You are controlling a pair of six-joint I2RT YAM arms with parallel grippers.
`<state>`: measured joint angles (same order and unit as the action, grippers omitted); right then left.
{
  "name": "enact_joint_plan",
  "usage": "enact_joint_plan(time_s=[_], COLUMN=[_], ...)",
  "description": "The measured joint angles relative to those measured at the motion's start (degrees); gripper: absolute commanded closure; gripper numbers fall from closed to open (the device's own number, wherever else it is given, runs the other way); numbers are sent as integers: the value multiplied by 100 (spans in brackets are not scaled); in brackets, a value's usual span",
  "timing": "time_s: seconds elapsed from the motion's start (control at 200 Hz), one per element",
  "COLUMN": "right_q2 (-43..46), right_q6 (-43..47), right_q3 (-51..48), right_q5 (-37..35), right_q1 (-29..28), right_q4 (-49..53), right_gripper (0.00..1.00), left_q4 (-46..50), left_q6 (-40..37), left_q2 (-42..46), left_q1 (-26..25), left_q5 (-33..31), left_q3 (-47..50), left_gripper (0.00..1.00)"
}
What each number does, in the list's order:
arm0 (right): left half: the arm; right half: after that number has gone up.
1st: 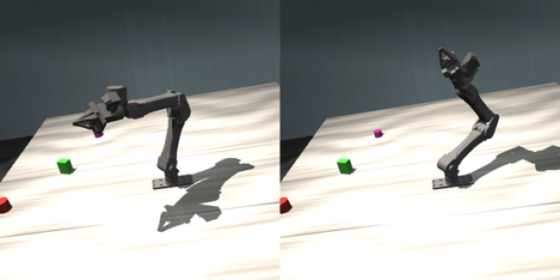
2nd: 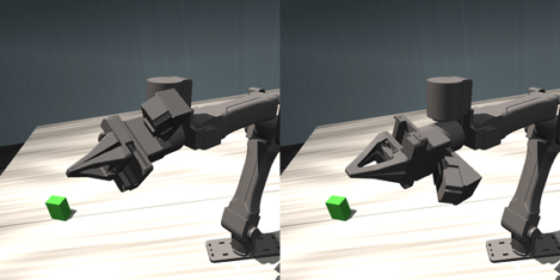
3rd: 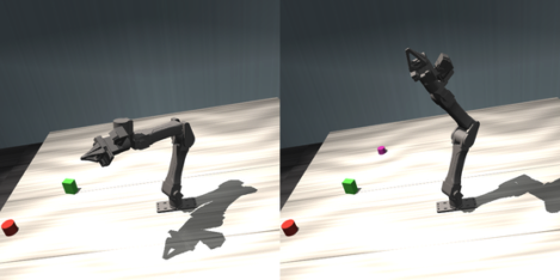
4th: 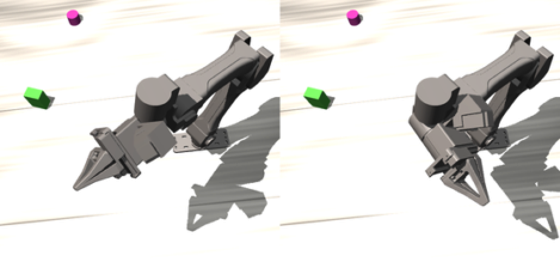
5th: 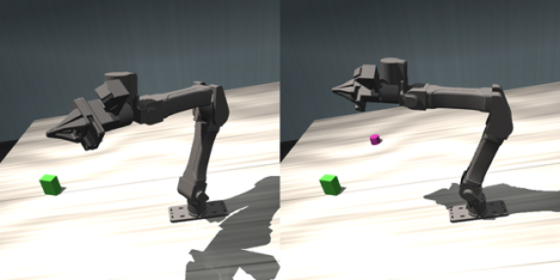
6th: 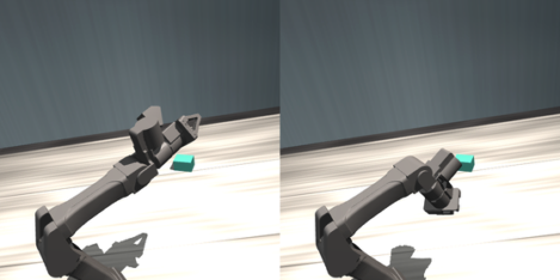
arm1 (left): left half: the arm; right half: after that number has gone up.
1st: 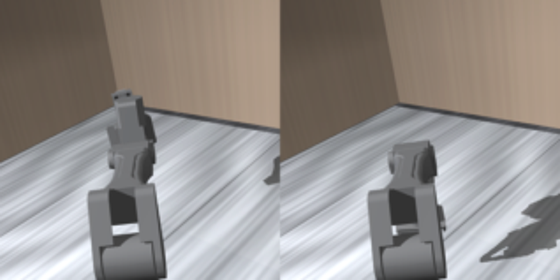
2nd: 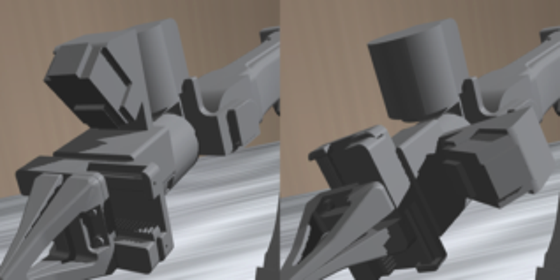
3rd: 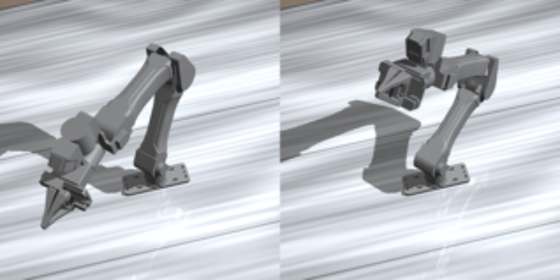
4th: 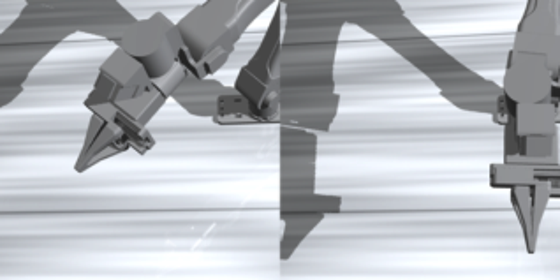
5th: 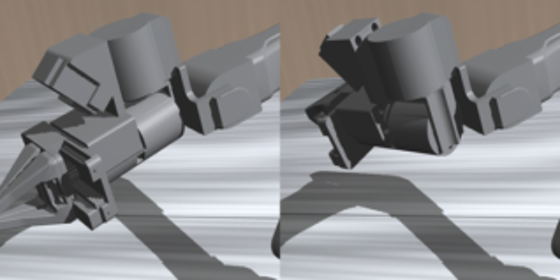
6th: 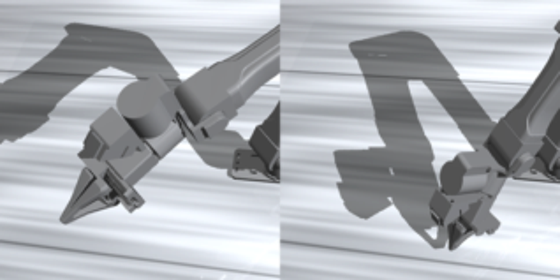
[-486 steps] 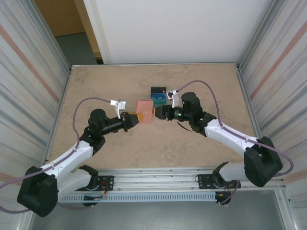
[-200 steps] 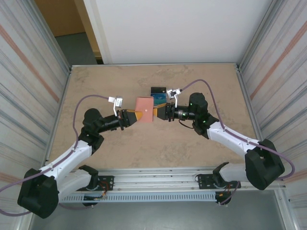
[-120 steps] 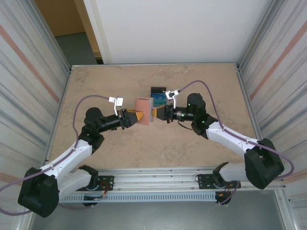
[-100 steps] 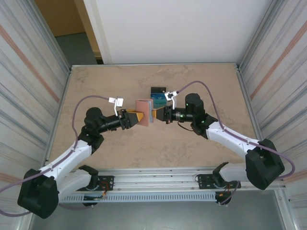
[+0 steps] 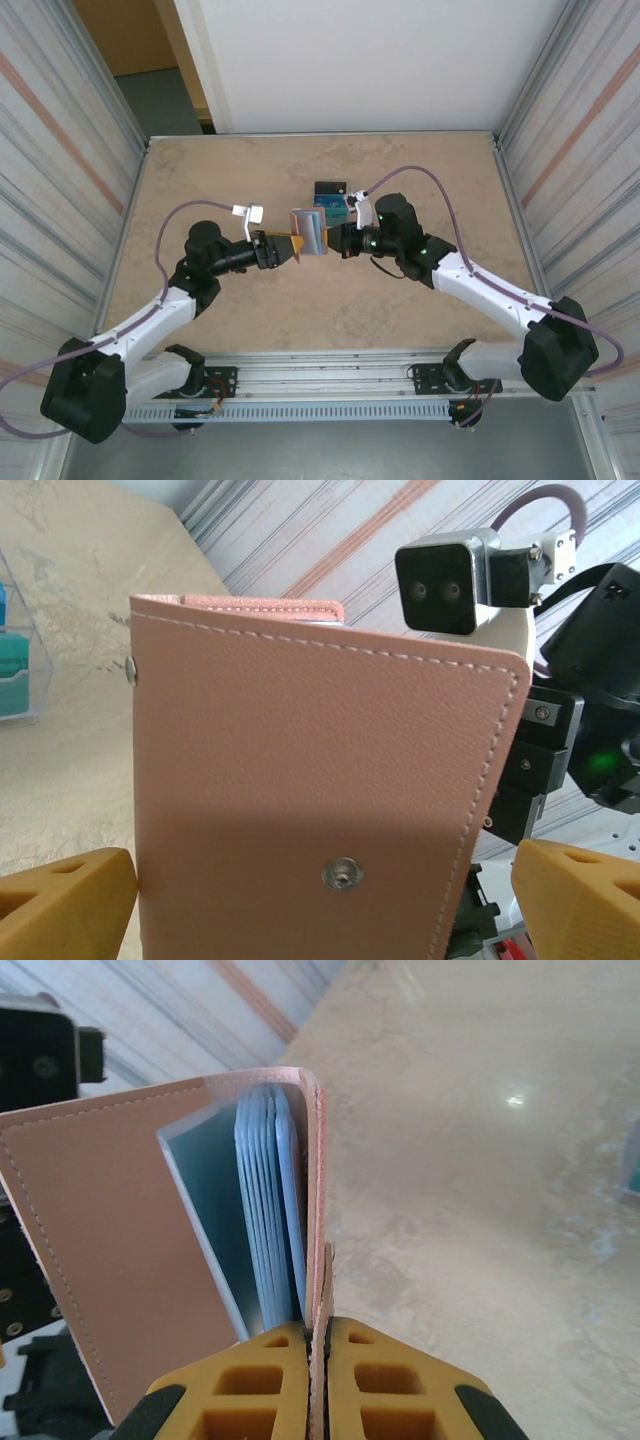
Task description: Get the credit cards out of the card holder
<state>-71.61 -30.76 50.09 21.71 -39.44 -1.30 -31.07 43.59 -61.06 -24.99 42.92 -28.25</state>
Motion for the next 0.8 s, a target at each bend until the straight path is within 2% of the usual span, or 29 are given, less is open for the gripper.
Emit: enact_joint_plan(time_s=[0.12, 0.215, 0.326, 0.466, 0.797], right_q2=[0, 0, 0, 0, 11], right_q6=[55, 131, 155, 170, 164], right_q3=[201, 343, 448, 457, 457], right_q5=[-417, -688, -911, -1038, -955], right_q1=[-92, -170, -258, -271, -262], right_q4=[415, 667, 876, 1001, 1021], right_gripper=[100, 100, 100, 100, 100], left_q4=[127, 271, 361, 433, 728], left_q6=[-96, -205, -337, -426, -568], left_q2=[-70, -168, -319, -487, -516], left_q1=[-142, -269, -352, -361, -361], left_q5=[-94, -168, -245, -345, -664], left_q3=[-90, -219, -330, -358, -393], left_gripper=[4, 9, 21, 41, 65])
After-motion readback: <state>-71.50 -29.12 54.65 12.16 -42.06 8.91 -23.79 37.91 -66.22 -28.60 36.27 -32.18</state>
